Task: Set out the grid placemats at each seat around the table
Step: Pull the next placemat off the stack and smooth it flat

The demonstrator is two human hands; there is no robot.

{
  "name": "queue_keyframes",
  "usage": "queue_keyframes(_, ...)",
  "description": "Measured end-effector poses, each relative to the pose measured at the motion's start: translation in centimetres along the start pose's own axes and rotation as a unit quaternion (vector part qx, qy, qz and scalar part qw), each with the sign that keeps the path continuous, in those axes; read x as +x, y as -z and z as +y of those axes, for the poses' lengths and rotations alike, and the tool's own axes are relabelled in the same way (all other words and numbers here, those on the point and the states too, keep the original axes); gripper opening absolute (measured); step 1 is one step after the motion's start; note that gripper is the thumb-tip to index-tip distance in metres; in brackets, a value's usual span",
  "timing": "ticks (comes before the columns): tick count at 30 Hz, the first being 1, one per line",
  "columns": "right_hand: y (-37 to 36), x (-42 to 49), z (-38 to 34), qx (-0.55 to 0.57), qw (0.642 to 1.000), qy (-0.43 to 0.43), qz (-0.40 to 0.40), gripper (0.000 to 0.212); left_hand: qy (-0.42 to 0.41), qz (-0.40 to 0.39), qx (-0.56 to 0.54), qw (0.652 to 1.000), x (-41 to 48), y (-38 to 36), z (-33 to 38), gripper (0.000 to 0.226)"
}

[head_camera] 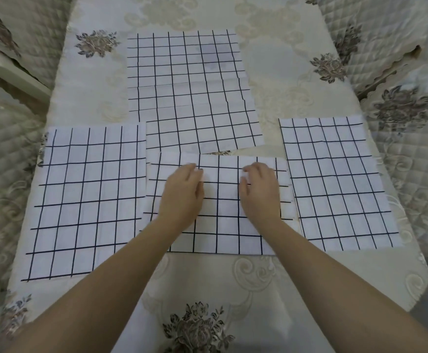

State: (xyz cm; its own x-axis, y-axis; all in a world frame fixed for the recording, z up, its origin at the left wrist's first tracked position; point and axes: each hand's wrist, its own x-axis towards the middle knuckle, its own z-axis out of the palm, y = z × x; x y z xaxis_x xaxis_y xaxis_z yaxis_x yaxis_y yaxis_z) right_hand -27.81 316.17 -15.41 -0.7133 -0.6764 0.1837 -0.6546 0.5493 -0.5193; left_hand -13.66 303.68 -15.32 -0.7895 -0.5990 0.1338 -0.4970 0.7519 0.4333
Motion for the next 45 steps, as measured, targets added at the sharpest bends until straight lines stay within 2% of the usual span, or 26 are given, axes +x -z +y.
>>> queue_keyframes(2, -1.3, -0.7, -1.3, -0.014, 0.998, 0.058, -0.022, 0.036, -0.004, -0.047, 0.006, 0.999, 0.0, -1.2, 1.1, 0.037)
queue_keyframes(4, -2.6, -1.2, -2.3, -0.047, 0.993, 0.08, -0.07, 0.046, -0.001, -0.094, 0.027, 0.995, 0.2, -2.1, 1.8, 0.045)
queue_keyframes(7, -3.6, -1.3, -3.1, -0.088, 0.981, 0.063, -0.158, 0.062, -0.01, -0.138, 0.098, 0.985, 0.6, -3.1, 2.1, 0.056)
queue_keyframes(9, -3.8, -1.4, -3.0, -0.106, 0.977, 0.056, -0.174, 0.065, -0.012, -0.145, 0.116, 0.983, 0.5, -3.3, 1.7, 0.056)
queue_keyframes(13, -3.4, -1.7, -1.5, -0.152, 0.973, 0.052, -0.168, 0.062, -0.004, -0.128, 0.12, 0.985, 0.0, -3.1, 0.5, 0.066)
queue_keyframes(18, -1.8, -1.9, 1.2, -0.201, 0.961, 0.036, -0.187, 0.072, 0.005, -0.104, 0.145, 0.984, -1.1, -2.0, -1.6, 0.068)
queue_keyframes(21, -0.7, -2.0, 2.6, -0.19, 0.966, 0.014, -0.176, 0.074, 0.022, -0.098, 0.149, 0.984, -2.0, -1.2, -2.9, 0.068)
queue_keyframes(26, 0.0, -3.0, 1.9, -0.124, 0.985, -0.03, -0.113, 0.071, 0.067, -0.08, 0.132, 0.986, -3.1, -0.5, -2.6, 0.072)
queue_keyframes(32, -1.4, -7.1, -2.4, -0.129, 0.982, 0.047, -0.131, 0.059, 0.019, -0.064, 0.131, 0.989, -5.6, -1.6, 1.0, 0.059)
queue_keyframes(45, -2.5, -10.7, -3.0, -0.177, 0.971, 0.039, -0.156, 0.058, 0.04, -0.085, 0.144, 0.985, -9.8, -2.8, 2.0, 0.059)
